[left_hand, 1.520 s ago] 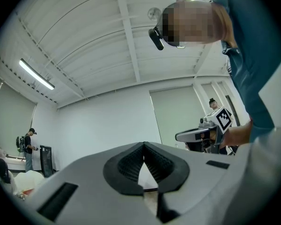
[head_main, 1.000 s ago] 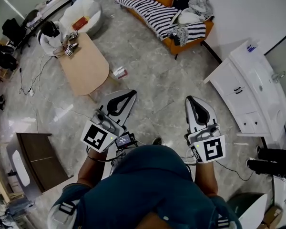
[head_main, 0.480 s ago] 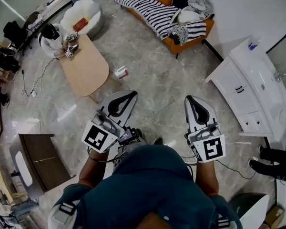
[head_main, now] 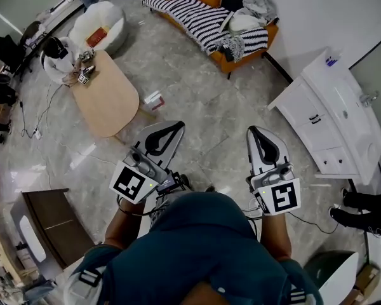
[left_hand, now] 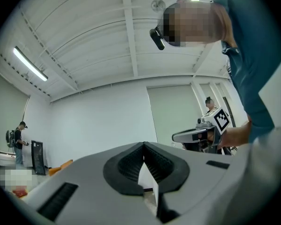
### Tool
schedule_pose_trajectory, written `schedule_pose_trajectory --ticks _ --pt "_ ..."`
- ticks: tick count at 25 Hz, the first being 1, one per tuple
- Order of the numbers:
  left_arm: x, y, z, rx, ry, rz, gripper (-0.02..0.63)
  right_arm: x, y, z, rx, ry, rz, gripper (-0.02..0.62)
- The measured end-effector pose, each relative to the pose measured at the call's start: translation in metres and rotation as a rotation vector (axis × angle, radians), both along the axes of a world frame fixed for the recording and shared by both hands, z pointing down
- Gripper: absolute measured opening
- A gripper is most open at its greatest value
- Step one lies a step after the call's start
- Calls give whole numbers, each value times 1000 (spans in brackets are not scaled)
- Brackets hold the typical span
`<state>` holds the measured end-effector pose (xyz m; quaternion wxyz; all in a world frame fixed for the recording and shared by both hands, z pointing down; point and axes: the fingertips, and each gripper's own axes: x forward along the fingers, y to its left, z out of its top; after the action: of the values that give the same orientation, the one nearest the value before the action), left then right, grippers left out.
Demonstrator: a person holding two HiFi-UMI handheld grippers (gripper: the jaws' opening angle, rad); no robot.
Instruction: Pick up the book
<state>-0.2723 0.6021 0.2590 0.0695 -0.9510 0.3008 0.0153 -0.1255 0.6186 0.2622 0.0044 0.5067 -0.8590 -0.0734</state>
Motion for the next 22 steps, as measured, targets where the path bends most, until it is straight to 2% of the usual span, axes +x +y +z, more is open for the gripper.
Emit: schedule_pose_trajectory --ticks 13,17,22 --pt "-69 -73 -6 10 43 87 4 -72 -67 -18 18 41 84 12" --pt "-73 -93 -5 13 49 103 4 -79 -82 -15 8 48 92 12" --pt "-63 -104 1 -2 55 106 3 -68 -96 -11 1 44 100 12"
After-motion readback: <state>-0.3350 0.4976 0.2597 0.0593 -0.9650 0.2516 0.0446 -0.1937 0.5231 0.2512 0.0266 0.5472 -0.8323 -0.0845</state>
